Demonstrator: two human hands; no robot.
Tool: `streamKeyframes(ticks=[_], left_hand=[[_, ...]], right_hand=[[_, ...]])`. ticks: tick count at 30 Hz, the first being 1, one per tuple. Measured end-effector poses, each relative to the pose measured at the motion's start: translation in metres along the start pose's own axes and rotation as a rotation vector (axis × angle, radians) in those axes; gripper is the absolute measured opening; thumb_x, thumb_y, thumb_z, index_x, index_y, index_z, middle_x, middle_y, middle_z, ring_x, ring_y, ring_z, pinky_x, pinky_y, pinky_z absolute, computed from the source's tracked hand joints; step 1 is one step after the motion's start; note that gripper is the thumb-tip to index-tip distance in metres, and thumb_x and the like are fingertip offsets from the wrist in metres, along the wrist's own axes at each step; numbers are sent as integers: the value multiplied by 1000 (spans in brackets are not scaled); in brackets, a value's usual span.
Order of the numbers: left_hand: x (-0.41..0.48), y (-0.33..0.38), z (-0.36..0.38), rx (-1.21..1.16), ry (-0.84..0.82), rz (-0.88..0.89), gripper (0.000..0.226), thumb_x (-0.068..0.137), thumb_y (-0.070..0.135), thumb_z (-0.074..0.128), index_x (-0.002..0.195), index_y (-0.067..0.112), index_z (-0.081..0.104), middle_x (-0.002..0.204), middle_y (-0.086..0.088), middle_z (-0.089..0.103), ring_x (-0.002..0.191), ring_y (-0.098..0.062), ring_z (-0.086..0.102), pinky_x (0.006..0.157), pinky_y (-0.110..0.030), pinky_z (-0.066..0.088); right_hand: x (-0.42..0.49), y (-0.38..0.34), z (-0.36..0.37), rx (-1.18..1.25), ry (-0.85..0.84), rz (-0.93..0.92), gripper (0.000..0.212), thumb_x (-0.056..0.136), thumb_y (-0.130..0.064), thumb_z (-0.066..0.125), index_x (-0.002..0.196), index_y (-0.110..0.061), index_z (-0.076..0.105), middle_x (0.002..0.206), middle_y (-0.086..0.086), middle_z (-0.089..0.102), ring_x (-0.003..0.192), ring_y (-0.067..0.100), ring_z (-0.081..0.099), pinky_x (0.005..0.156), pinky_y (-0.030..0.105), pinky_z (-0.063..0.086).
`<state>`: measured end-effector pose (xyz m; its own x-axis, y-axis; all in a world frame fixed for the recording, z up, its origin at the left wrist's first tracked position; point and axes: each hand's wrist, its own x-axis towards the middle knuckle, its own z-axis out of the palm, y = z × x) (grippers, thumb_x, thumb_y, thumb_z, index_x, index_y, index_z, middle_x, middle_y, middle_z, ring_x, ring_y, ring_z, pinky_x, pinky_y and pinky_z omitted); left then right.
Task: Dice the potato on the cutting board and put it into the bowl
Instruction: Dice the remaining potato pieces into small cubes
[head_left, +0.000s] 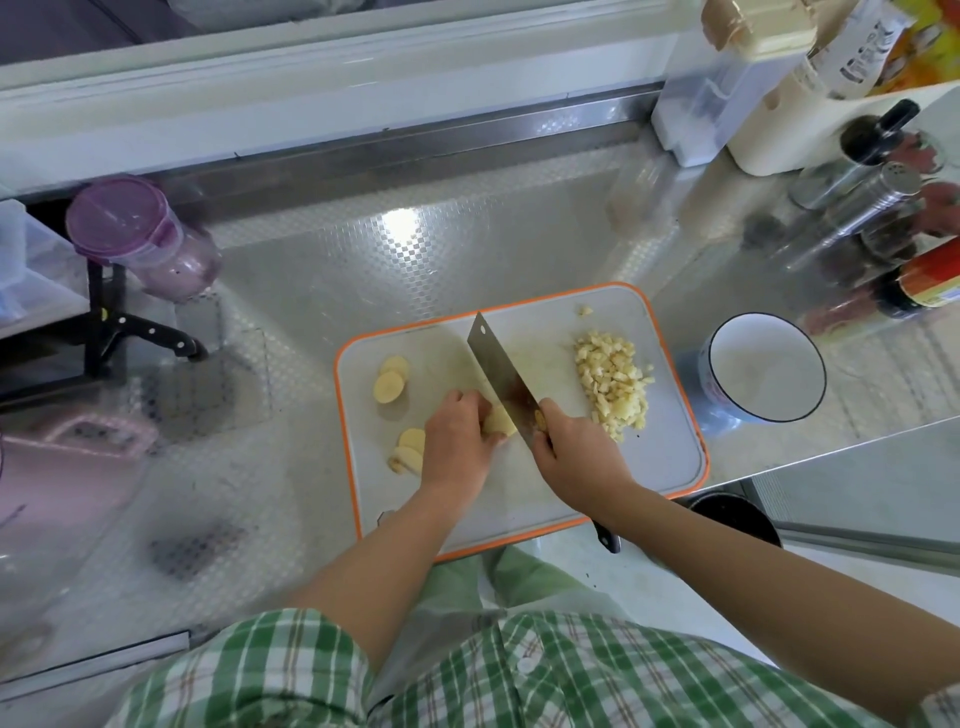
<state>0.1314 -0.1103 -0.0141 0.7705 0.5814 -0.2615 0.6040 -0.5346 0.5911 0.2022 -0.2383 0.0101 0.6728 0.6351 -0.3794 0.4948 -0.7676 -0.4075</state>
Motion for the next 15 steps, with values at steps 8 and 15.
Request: streamKeyframes(ticks=[8, 15], left_hand=[[4, 1, 2, -4, -22, -12, 22, 71, 16, 79, 85, 10, 63, 88, -5, 57, 77, -25, 56, 67, -26, 38], [1, 0, -1, -6, -12, -15, 29, 74, 26, 79, 95, 13, 63, 92, -3, 59, 82, -22, 57, 73, -28, 43]], right_hand=[[3, -1, 11, -117, 0, -11, 6, 96, -17, 37, 96, -13, 34, 57, 3, 38, 60, 33, 46, 55, 34, 33], [8, -1, 9, 23, 61, 35, 12, 99, -20, 38, 104, -9, 41, 63, 8, 47, 59, 33, 49, 51, 34, 34]])
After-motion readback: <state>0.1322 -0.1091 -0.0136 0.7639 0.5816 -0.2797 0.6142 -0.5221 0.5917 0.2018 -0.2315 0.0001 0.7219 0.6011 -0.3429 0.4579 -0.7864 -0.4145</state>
